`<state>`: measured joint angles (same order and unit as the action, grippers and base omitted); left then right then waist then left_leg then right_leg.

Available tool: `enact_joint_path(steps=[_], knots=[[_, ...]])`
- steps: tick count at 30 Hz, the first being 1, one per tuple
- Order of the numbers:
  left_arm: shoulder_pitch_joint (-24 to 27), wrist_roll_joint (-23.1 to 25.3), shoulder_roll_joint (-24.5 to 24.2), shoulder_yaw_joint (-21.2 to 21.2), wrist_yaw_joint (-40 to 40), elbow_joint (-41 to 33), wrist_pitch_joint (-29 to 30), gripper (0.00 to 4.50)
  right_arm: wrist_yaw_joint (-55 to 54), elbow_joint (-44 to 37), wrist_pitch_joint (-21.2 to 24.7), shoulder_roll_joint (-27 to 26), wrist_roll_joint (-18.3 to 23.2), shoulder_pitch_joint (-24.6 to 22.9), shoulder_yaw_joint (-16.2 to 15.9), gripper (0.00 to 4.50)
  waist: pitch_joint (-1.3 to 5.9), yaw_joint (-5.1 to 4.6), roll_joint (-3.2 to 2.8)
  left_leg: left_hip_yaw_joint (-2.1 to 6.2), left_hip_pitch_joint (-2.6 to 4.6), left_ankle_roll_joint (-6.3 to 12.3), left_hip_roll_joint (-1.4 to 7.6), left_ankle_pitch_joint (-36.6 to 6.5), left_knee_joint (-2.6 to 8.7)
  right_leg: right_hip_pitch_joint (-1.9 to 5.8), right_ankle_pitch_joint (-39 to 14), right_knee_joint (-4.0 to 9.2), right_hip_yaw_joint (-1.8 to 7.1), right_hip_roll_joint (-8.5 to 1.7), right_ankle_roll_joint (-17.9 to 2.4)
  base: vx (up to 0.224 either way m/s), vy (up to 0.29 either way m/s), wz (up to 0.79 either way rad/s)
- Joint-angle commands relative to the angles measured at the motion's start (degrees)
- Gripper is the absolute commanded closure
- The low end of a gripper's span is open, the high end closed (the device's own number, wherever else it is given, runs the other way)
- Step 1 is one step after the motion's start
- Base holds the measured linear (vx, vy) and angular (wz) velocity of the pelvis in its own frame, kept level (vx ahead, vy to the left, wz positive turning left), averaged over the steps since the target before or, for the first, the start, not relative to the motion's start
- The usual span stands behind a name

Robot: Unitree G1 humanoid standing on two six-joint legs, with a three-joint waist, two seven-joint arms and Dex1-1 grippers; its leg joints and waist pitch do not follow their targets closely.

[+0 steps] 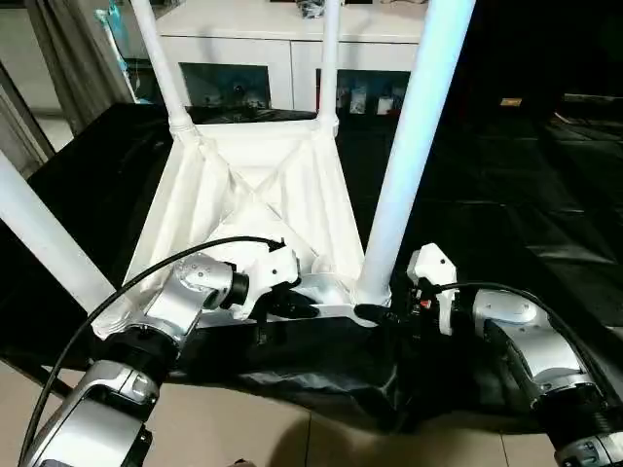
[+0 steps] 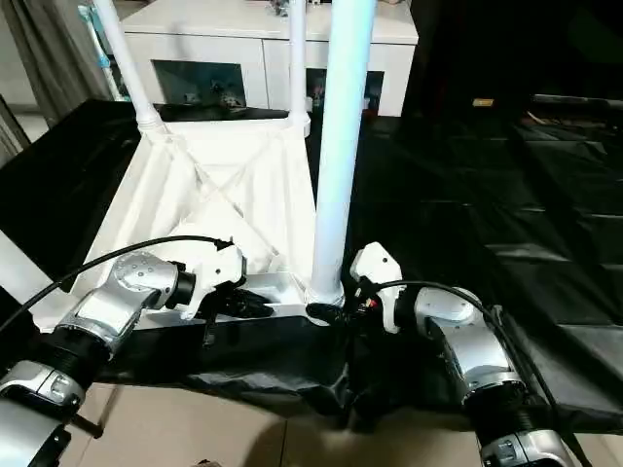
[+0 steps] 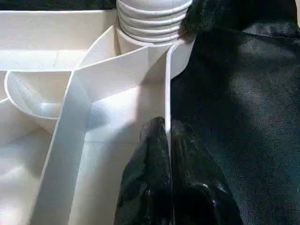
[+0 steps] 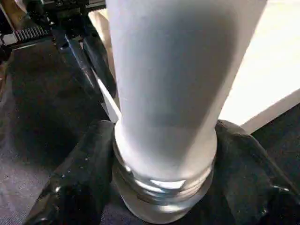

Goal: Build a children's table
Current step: Rotate leg to tighten

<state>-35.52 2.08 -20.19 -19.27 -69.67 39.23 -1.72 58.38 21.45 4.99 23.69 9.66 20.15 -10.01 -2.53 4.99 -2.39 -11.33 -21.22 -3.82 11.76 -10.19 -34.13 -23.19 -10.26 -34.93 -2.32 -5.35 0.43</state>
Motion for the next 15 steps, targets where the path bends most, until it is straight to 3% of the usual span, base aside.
enact_joint_path(steps=[1, 5, 7, 15], knots=[[0.24, 1.43, -0.76, -0.39, 0.97, 1.76, 0.49, 4.5, 1.12, -0.83, 0.41, 0.09, 1.22, -0.16, 0.48, 1.36, 3.05, -0.1, 0.78, 0.88, 0.64, 0.85, 1.24, -19.58, 4.92, 1.95, -19.38, 5.1, 1.59, -2.39, -10.85, 0.0, 0.0, 0.0], [0.24, 1.5, -0.71, -0.43, 1.01, 1.83, 0.42, 4.5, -0.03, 0.33, -0.9, -0.07, 0.01, 0.28, 0.31, 1.36, 2.95, -0.11, 0.65, 0.9, 0.72, 0.69, 1.26, -20.02, 5.01, 1.82, -20.82, 5.25, 1.59, -2.44, -10.51, 0.0, 0.0, 0.0], [0.26, 1.51, -0.71, -0.43, 1.03, 1.84, 0.4, 4.5, 0.12, 0.37, -0.78, -0.09, 0.12, 0.28, 0.32, 1.7, 2.91, -0.14, 0.63, 0.91, 0.76, 0.58, 1.27, -20.5, 5.04, 1.77, -21.34, 5.32, 1.58, -2.44, -10.44, 0.0, 0.0, 0.0], [0.27, 1.61, -0.86, -0.52, 0.77, 1.8, 0.42, 4.5, 0.27, 0.53, -0.3, -0.5, 0.64, 0.27, 0.75, 1.81, 2.89, -0.13, 0.49, 0.94, 0.79, 0.41, 1.29, -20.84, 5.16, 1.76, -21.41, 5.41, 1.63, -2.47, -10.33, 0.0, 0.0, 0.0]])
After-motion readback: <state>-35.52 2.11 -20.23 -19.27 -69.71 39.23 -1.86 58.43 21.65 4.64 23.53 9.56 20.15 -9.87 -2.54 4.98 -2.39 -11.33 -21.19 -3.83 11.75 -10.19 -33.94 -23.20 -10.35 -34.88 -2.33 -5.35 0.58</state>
